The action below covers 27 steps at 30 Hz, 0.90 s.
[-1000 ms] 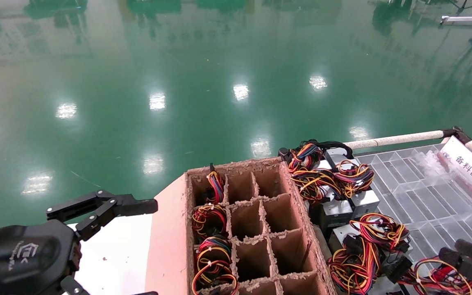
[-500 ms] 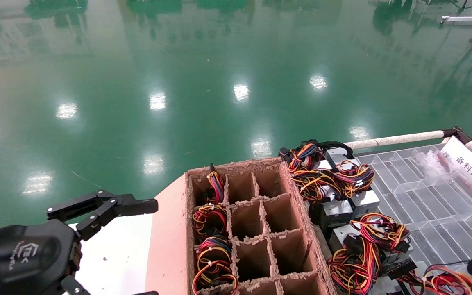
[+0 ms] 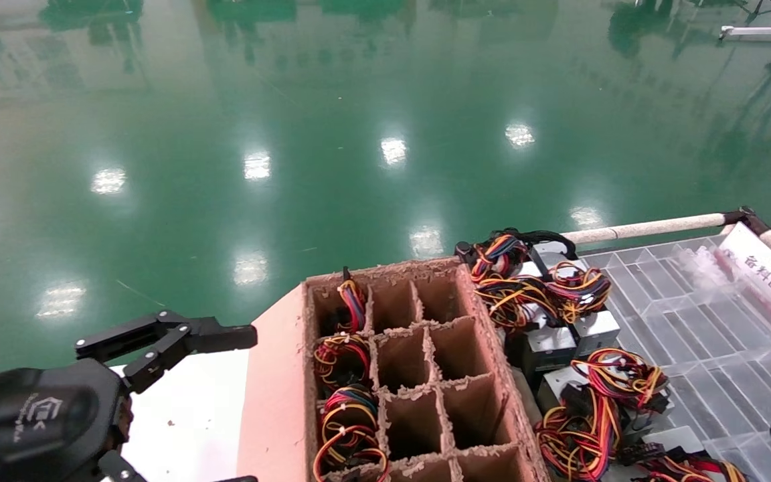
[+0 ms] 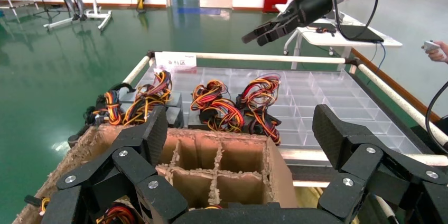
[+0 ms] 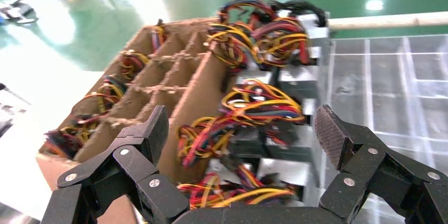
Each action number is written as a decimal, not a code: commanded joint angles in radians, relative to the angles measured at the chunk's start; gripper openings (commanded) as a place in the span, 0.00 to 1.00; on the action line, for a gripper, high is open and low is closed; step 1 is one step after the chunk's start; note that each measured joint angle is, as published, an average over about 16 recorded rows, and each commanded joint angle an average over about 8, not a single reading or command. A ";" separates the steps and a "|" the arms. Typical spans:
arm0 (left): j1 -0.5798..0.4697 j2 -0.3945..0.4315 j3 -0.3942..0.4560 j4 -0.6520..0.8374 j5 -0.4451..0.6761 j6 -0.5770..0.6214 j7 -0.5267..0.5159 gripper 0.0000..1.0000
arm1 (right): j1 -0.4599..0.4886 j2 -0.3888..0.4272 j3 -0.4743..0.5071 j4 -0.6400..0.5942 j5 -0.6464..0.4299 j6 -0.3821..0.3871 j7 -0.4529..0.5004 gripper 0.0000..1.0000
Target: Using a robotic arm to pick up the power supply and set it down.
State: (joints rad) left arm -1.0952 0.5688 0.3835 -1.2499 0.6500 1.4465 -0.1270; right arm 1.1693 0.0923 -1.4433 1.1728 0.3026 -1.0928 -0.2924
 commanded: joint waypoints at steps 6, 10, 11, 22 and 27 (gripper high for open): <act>0.000 0.000 0.000 0.000 0.000 0.000 0.000 1.00 | -0.006 -0.063 0.105 0.009 -0.093 -0.043 0.038 1.00; 0.000 0.000 0.000 0.000 0.000 0.000 0.000 1.00 | -0.013 -0.112 0.186 0.017 -0.165 -0.070 0.072 1.00; 0.000 0.000 0.000 0.000 0.000 0.000 0.000 1.00 | -0.015 -0.124 0.207 0.019 -0.183 -0.077 0.081 1.00; 0.000 0.000 0.000 0.000 0.000 0.000 0.000 1.00 | -0.033 -0.257 0.426 0.040 -0.377 -0.152 0.172 1.00; 0.000 0.000 0.000 0.000 0.000 0.000 0.000 1.00 | -0.041 -0.317 0.526 0.050 -0.466 -0.186 0.214 1.00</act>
State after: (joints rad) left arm -1.0951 0.5687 0.3836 -1.2497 0.6498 1.4464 -0.1269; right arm 1.1279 -0.2250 -0.9174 1.2228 -0.1638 -1.2786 -0.0786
